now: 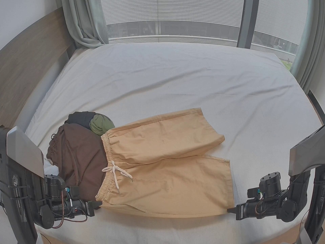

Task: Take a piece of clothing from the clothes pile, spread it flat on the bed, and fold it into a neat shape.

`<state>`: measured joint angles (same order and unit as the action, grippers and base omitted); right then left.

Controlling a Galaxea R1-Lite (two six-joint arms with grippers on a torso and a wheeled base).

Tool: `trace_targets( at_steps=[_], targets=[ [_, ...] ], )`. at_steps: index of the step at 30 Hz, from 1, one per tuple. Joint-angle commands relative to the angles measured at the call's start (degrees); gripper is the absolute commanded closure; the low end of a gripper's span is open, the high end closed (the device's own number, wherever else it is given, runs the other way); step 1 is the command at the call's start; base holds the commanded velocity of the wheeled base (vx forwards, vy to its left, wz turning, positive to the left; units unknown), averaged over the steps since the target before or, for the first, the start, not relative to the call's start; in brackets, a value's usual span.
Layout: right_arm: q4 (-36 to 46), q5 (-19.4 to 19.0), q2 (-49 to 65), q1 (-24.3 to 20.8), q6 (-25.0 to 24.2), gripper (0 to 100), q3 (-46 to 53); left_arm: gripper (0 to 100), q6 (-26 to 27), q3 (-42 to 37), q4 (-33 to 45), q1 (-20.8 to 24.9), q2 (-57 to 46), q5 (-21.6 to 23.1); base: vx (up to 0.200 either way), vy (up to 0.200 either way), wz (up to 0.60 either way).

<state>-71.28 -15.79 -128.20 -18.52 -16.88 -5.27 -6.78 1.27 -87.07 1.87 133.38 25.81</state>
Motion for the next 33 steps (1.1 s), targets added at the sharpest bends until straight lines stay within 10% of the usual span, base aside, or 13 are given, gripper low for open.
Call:
trace_targets(
  at_steps=[1, 8, 33],
  targets=[
    [-3.87, 0.05, -2.85, -0.03, 0.18, 100, 3.33, 100, 0.63, -1.09, 0.23, -0.37, 0.3, 0.21, 0.0, 0.0, 0.0],
    [-17.75, 0.05, -7.95, 1.29, 0.18, 100, 5.09, 100, 0.1, -0.21, -1.7, -0.28, -0.22, 1.53, 0.0, 0.0, 0.0],
    [-17.05, -2.23, 6.29, 1.47, -5.97, 100, -2.47, 100, -13.88, 8.58, -1.79, 4.02, -7.78, 0.38, 0.0, 0.0, 0.0]
  ],
)
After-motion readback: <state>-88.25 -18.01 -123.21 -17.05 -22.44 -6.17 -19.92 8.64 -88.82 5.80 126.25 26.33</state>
